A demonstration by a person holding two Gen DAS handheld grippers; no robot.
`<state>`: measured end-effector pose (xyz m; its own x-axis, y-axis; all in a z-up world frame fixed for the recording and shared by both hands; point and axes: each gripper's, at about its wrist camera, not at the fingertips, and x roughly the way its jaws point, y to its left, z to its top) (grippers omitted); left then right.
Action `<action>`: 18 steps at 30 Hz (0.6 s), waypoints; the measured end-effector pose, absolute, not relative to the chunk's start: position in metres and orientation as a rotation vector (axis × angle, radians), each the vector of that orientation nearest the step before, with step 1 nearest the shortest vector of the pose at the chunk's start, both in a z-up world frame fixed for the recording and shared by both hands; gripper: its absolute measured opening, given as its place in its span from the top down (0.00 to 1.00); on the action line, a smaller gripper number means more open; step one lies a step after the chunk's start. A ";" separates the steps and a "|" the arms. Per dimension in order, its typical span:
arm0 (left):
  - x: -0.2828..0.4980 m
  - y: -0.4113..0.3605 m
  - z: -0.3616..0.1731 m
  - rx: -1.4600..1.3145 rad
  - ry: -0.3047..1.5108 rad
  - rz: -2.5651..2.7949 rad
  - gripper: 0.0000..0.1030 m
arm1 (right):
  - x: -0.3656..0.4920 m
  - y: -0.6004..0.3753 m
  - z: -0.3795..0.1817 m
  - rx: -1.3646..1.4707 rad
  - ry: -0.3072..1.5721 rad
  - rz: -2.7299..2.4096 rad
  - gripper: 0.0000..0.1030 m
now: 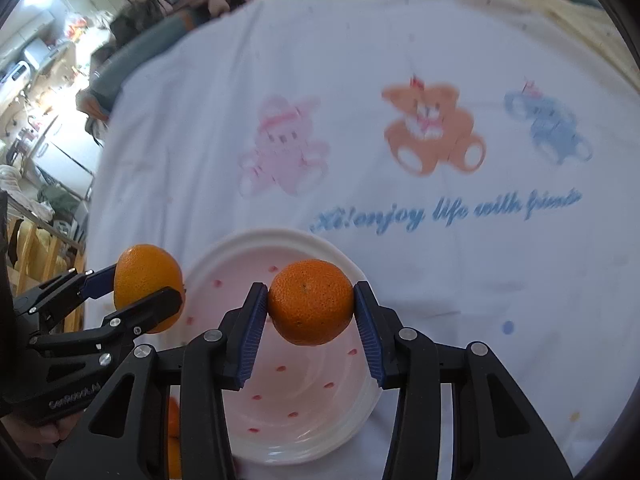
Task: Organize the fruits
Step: 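Carry both fruits over the pink plate and open both tools to release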
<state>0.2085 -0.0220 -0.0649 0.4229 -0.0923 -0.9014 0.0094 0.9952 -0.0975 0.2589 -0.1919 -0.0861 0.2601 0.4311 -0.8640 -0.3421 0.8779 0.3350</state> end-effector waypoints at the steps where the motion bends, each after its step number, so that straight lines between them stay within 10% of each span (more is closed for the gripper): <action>1: 0.212 -0.025 -0.070 -0.071 1.146 -0.065 0.48 | 0.262 -0.192 -0.092 0.103 1.220 0.528 0.55; 18: 0.224 -0.033 -0.104 -0.036 1.226 -0.059 0.45 | 0.273 -0.198 -0.112 0.265 1.279 0.570 0.52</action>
<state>0.2243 -0.0335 -0.1042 0.3369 -0.0643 -0.9393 0.0257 0.9979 -0.0591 0.2726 -0.1978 -0.1117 0.1744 0.5388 -0.8242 -0.2531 0.8334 0.4913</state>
